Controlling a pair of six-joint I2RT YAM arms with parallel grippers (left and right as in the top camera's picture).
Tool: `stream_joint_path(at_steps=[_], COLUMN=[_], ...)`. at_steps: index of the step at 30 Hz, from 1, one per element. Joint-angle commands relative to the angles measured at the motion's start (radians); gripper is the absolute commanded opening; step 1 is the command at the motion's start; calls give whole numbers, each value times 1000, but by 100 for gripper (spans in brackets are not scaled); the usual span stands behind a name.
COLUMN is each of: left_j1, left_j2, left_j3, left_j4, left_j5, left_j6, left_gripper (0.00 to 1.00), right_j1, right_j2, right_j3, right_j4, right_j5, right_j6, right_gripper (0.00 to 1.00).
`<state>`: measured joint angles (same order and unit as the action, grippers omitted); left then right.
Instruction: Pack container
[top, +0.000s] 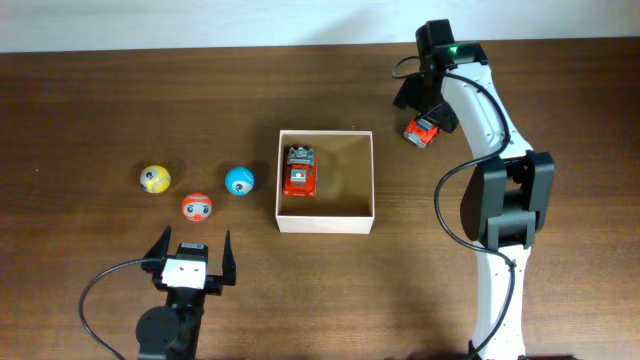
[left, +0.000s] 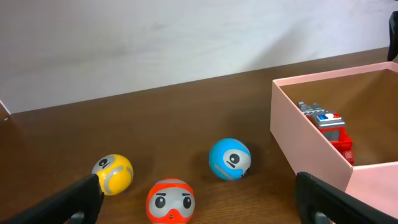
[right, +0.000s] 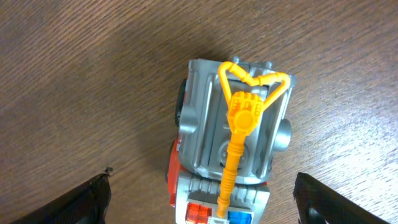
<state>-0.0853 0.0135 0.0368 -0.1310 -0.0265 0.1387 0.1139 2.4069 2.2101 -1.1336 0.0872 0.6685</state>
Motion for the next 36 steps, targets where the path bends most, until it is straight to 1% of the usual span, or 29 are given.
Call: stream_joint_path(at_steps=[1, 7, 22, 23, 27, 31, 35, 36], left_j1=[5, 5, 5, 5, 5, 5, 5, 5], left_j2=[-8, -8, -8, -8, -8, -8, -8, -8], left_j3=[-5, -5, -5, -5, -5, -5, -5, -5], left_j4=[2, 2, 2, 2, 2, 2, 2, 2], left_j5=[11, 11, 11, 11, 11, 11, 11, 11], left_j6=[13, 13, 13, 13, 13, 13, 13, 13], left_gripper=[99, 99, 99, 99, 99, 99, 99, 99], right_j1=[-5, -7, -31, -30, -30, -30, -30, -31], right_j2=[7, 20, 59, 59, 59, 59, 59, 59], right_j3=[11, 11, 11, 11, 11, 11, 11, 11], right_j4=[4, 17, 42, 41, 31, 13, -4, -11], right_j5=[28, 83, 82, 82, 79, 79, 83, 83], right_j6=[29, 28, 13, 13, -16, -93, -221, -274], right_gripper=[88, 88, 87, 81, 66, 62, 59, 57])
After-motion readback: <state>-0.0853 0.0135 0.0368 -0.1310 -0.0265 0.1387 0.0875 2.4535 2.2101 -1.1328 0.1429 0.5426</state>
